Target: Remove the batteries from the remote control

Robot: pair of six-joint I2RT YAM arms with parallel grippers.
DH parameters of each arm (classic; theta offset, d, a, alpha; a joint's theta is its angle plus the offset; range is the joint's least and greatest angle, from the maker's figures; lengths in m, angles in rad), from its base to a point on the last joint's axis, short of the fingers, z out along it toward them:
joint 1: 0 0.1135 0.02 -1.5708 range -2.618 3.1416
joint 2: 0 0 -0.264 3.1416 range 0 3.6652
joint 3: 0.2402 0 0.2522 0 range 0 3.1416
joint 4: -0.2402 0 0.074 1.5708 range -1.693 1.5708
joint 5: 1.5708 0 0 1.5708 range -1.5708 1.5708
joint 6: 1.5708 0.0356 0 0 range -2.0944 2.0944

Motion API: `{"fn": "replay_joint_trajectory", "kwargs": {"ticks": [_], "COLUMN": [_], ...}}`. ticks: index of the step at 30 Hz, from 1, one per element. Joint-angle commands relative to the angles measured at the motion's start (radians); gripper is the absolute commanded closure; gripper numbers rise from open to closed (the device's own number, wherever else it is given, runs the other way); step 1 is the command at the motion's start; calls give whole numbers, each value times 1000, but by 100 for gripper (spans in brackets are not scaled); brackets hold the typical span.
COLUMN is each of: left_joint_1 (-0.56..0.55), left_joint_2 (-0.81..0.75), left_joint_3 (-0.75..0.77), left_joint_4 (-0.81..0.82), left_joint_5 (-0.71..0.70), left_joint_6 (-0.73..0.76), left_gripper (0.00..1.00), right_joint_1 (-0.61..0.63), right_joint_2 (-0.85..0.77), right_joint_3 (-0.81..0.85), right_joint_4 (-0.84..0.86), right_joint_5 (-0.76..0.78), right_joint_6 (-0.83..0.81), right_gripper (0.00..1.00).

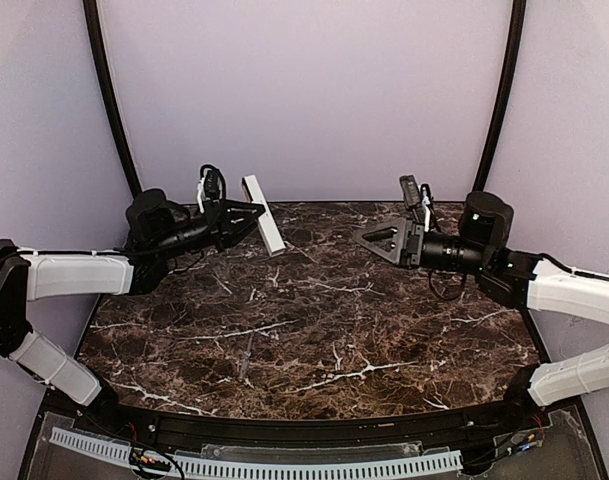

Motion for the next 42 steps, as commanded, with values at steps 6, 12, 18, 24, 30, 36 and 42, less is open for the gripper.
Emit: {"fn": "replay_joint_trajectory", "kwargs": {"ticks": [6, 12, 18, 24, 30, 36, 42], "left_joint_1": [-11, -15, -23, -35, -41, -43, -43], "left_joint_2": [35, 101, 115, 112, 93, 71, 47], "left_joint_3": [-85, -97, -107, -107, -110, -111, -109], "left_joint_4": [424, 624, 689, 747, 771, 775, 762], "left_joint_5": [92, 106, 91, 87, 92, 104, 115], "left_joint_6": [-79, -169, -196, -220, -226, -216, -200], "left_gripper": [100, 100, 100, 100, 100, 100, 100], "right_joint_1": [126, 210, 252, 260, 260, 265, 266], "right_joint_2": [196, 318, 393, 430, 471, 507, 530], "right_joint_3": [201, 339, 415, 432, 460, 473, 481], "right_joint_4": [-31, -114, -134, -117, -107, -62, -20], "right_joint_5": [-5, 63, 137, 203, 179, 133, 77], "right_joint_6": [-128, -219, -252, -241, -230, -208, -192], "right_gripper": [1, 1, 2, 4, 6, 18, 35]}}
